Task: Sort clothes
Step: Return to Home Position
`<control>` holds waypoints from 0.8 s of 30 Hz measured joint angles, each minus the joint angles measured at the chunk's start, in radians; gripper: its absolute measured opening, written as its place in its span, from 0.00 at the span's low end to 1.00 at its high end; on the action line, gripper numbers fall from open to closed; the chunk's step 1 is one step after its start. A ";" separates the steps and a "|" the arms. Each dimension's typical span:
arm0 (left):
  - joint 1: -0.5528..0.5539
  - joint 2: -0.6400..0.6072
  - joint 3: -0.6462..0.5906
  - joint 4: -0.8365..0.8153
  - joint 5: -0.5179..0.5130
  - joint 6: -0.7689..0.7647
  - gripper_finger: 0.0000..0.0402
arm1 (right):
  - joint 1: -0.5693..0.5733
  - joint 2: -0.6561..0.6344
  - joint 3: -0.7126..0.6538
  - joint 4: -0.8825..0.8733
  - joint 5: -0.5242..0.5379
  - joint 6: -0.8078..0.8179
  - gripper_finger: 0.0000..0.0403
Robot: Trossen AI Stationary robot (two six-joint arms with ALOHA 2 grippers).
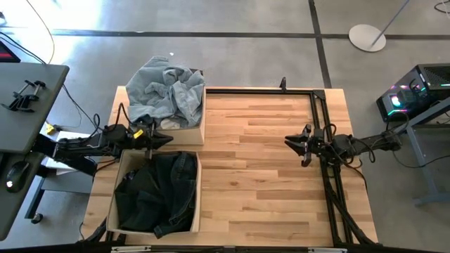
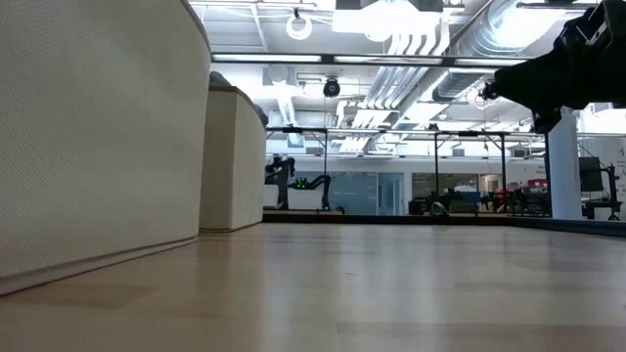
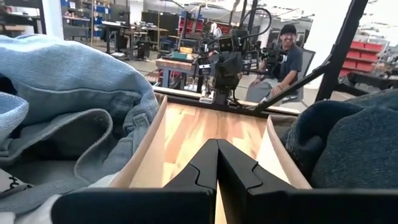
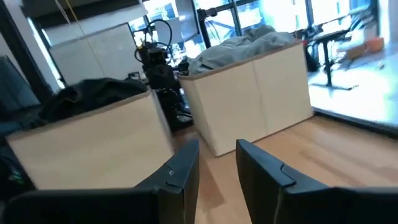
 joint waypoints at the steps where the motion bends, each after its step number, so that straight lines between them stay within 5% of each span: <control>1: 0.000 0.000 0.000 -0.001 -0.003 0.014 0.00 | 0.000 0.000 0.000 0.000 -0.007 0.025 0.23; 15: 0.000 0.000 -0.001 0.008 -0.006 0.038 0.00 | -0.018 -0.005 0.078 -0.204 -0.212 -0.115 0.18; 24: 0.000 0.001 -0.002 -0.004 -0.008 0.039 0.00 | -0.019 0.008 0.000 -0.030 -0.273 -0.140 0.01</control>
